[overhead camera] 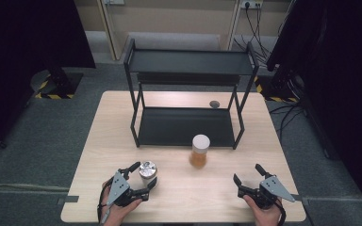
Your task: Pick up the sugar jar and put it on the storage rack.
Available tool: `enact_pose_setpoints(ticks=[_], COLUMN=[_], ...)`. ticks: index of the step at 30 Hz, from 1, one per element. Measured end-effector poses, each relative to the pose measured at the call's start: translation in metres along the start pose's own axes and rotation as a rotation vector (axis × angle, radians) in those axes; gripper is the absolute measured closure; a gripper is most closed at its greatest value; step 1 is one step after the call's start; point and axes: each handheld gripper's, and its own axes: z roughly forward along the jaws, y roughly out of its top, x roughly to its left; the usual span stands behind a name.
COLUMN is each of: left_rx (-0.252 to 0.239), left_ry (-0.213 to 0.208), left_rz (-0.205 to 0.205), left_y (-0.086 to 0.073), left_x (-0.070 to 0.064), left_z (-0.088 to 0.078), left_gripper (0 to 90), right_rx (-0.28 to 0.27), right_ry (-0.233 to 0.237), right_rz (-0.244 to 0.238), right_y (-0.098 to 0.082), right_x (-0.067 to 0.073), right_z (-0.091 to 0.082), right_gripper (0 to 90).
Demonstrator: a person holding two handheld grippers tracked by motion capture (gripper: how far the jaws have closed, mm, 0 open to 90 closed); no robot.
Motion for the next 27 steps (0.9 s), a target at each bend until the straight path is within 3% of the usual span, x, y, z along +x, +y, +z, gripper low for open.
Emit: enact_pose_setpoints(ticks=[7, 15, 18, 19, 27], left_rx=[0.004, -0.003, -0.043, -0.072, -0.126], left_ry=[0.008, 0.036, 0.053, 0.065, 0.116], left_rz=[0.003, 0.006, 0.007, 0.000, 0.035], left_y=[-0.001, 0.010, 0.024, 0.034, 0.080], left_x=[0.001, -0.003, -0.004, -0.003, 0.000], left_z=[0.006, 0.006, 0.006, 0.007, 0.015], left_gripper=[34.1, 34.8, 34.9, 34.9, 34.9], right_rx=[0.001, 0.004, 0.004, 0.005, 0.003], right_ry=[-0.001, -0.002, 0.000, -0.001, -0.003], right_rz=[-0.002, 0.007, 0.001, 0.001, 0.002], right_y=[0.000, 0.001, 0.001, 0.001, 0.001], right_x=[0.000, 0.000, 0.000, 0.000, 0.000], right_z=[0.000, 0.001, 0.001, 0.001, 0.001], right_gripper=[4.6, 4.4, 4.4, 4.3, 4.3])
